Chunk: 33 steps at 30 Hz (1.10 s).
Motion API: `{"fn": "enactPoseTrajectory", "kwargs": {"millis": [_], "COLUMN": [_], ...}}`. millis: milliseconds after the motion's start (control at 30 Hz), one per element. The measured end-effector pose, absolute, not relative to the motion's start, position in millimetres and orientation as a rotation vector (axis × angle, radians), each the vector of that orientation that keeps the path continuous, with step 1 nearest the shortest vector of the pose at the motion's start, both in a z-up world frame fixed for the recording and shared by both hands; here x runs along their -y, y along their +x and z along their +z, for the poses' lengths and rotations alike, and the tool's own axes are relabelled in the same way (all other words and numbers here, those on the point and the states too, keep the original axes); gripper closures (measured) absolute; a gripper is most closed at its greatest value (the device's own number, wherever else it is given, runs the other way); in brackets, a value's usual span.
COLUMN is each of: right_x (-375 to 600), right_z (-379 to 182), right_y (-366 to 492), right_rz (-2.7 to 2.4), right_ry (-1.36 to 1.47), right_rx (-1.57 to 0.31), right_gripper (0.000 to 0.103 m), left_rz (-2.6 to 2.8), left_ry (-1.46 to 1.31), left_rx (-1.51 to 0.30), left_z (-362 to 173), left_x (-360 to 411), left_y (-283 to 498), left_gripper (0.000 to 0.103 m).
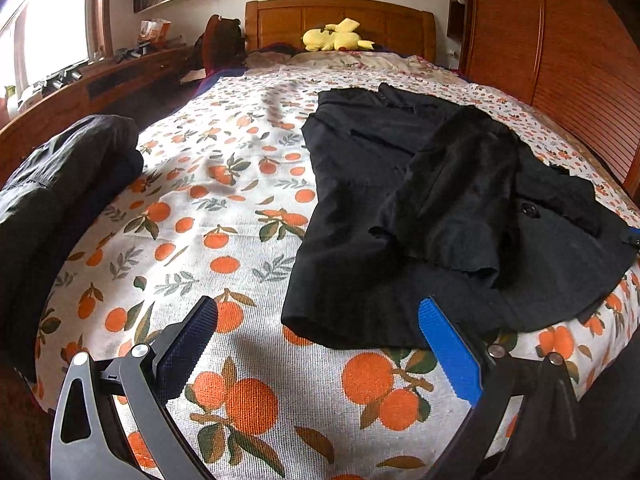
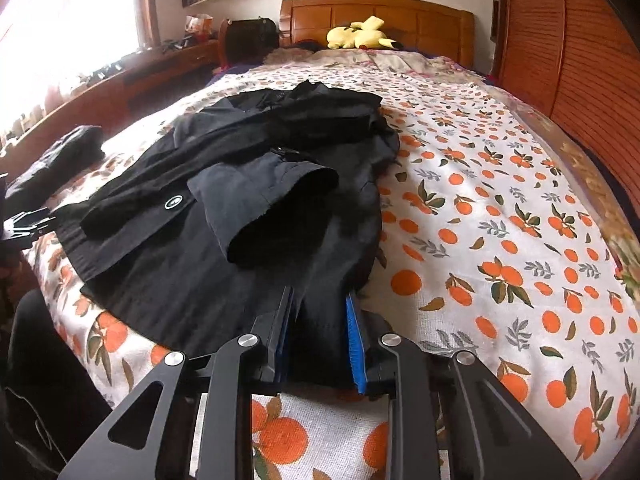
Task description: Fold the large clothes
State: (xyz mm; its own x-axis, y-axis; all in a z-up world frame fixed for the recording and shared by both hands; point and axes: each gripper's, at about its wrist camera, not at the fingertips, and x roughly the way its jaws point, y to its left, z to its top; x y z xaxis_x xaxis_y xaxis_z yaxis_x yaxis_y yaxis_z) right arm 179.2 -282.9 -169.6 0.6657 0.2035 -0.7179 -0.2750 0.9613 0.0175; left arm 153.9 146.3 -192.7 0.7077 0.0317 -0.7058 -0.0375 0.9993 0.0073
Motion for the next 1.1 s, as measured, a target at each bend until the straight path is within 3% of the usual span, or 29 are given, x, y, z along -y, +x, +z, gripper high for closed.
{"fn": "enactPoseTrajectory", "kwargs": {"millis": [233,400,500,567,700,900,967,1000,1100], "right_x": [289.8,287.1,283.6,278.9,273.0,272.6,273.6,273.3,271.8], "right_z": [-181.8,-183.7,-182.6,-180.2,-176.0,-183.7,-185.7,-185.7,-183.0], "right_y": [181.7,183.2,183.6,182.5,181.4,184.7,185.3,185.3,183.6], "right_rz": [0.254,0.258,0.262,0.260,0.253,0.242,0.242,0.242,0.244], "right_ry": [-0.097,-0.106,-0.118,-0.134,-0.151,-0.142,-0.133,-0.136,-0.148], "right_rx": [-0.832,-0.837,-0.833,-0.816,-0.791,-0.816,-0.821,-0.819,-0.800], "right_gripper": [0.077,0.074,0.082,0.084,0.087,0.085,0.084,0.084,0.089], "left_rz": [0.038,0.036,0.032,0.024,-0.015,-0.026,-0.029,-0.041,-0.039], "left_ry": [-0.003,-0.001,-0.003,-0.007,-0.034,-0.053,-0.052,-0.065,-0.045], "left_rx": [-0.802,-0.802,-0.802,-0.805,-0.807,-0.821,-0.821,-0.831,-0.827], "left_z": [-199.0,-198.8,-199.5,-200.3,-200.2,-204.4,-204.4,-204.1,-198.7], "left_x": [-144.4,-144.2,-144.6,-144.8,-145.7,-145.3,-144.6,-144.5,-139.8], "left_y": [155.9,157.5,159.2,161.4,165.9,171.7,172.2,173.5,172.9], "left_gripper": [0.015,0.017,0.020,0.029,0.057,0.060,0.074,0.091,0.097]}}
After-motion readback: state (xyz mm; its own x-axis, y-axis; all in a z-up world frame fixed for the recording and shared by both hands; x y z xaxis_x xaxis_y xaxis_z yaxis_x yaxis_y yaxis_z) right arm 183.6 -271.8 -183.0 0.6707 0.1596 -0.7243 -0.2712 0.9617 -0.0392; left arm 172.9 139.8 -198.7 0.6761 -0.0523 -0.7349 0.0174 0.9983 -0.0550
